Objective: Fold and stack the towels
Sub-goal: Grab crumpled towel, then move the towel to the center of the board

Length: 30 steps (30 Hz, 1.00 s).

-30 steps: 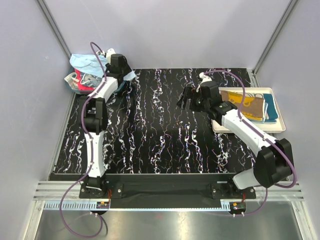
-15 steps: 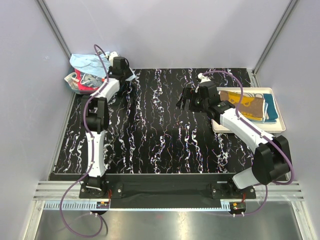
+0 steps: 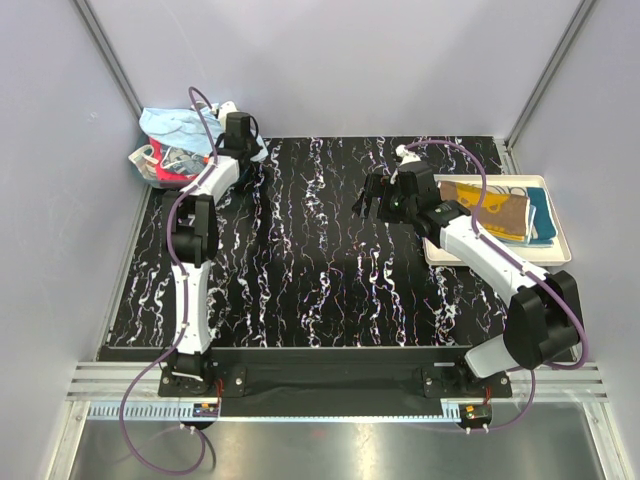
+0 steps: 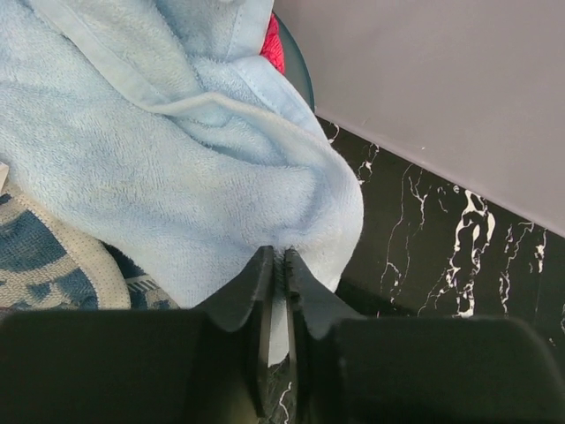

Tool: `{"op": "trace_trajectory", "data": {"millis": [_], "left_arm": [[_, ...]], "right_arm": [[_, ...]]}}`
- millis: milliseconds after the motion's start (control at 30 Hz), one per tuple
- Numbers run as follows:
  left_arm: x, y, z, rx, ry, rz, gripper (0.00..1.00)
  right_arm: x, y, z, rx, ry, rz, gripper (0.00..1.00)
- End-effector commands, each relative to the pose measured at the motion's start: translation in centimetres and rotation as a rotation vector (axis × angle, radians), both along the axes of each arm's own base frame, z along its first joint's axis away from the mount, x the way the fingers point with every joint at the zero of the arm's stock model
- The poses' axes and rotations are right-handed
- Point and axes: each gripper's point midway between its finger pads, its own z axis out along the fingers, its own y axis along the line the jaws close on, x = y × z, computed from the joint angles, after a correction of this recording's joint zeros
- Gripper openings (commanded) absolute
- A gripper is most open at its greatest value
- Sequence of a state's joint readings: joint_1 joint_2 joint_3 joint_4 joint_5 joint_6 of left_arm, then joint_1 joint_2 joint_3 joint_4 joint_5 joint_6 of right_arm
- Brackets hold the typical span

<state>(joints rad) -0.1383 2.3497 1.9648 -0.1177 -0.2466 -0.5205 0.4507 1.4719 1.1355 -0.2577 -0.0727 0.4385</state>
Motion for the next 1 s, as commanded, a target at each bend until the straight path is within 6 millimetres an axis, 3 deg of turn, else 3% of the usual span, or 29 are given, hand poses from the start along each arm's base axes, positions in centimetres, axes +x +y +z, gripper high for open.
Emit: {"op": "trace_trajectory", "data": {"millis": [0,100,233,333,367,533,567,633,767,867,933,967], "left_arm": [[1.5,-0.1,6.6,0.012,-0.152,-0.007,0.11],[1.3,-0.2,8.0,0.019,-0.177,-0.014,0.01],[0.9,0.1,11.4,0.027,-0.236,-0.009,0.00],[0.2,-0.4,15.8,0.024,-0.301,-0.024,0.00],[-0.3,-0.7,18.5,0.027,-0.347,-0.032,0.00],[-2.8,-3.8,26.0,0.079,-0.473,-0.088,0.00],[-3.9,-4.0,28.4,0.079,-0.513,-0.092,0.00],[-5.3,-5.4,30.8,0.093,-0.556,-0.116,0.00],[-10.0,-7.1,37.9,0.115,-0.681,-0.153,0.00],[-13.7,-9.1,41.5,0.151,-0.749,-0.198,0.00],[-15.4,-11.0,41.9,0.136,-0.754,-0.252,0.00],[-16.3,-11.5,40.9,0.129,-0.728,-0.274,0.00]], "right_arm": [[1.1,0.5,2.2,0.027,-0.058,0.002,1.00],[1.1,0.6,2.0,0.024,-0.054,0.006,1.00],[1.3,0.6,2.1,0.026,-0.056,0.002,1.00],[1.4,0.7,2.1,0.027,-0.056,0.005,1.00],[1.5,0.7,2.0,0.025,-0.054,0.004,1.00],[1.7,0.9,2.2,0.027,-0.058,0.008,1.00],[1.7,0.8,2.3,0.028,-0.061,0.005,1.00],[1.8,0.8,2.4,0.023,-0.067,0.003,1.00],[1.9,0.7,2.7,0.018,-0.073,-0.001,1.00],[2.0,0.2,3.2,0.004,-0.087,-0.015,1.00],[2.1,-0.2,3.2,-0.008,-0.089,-0.033,1.00],[2.0,-0.3,3.5,-0.010,-0.095,-0.041,1.00]]}}
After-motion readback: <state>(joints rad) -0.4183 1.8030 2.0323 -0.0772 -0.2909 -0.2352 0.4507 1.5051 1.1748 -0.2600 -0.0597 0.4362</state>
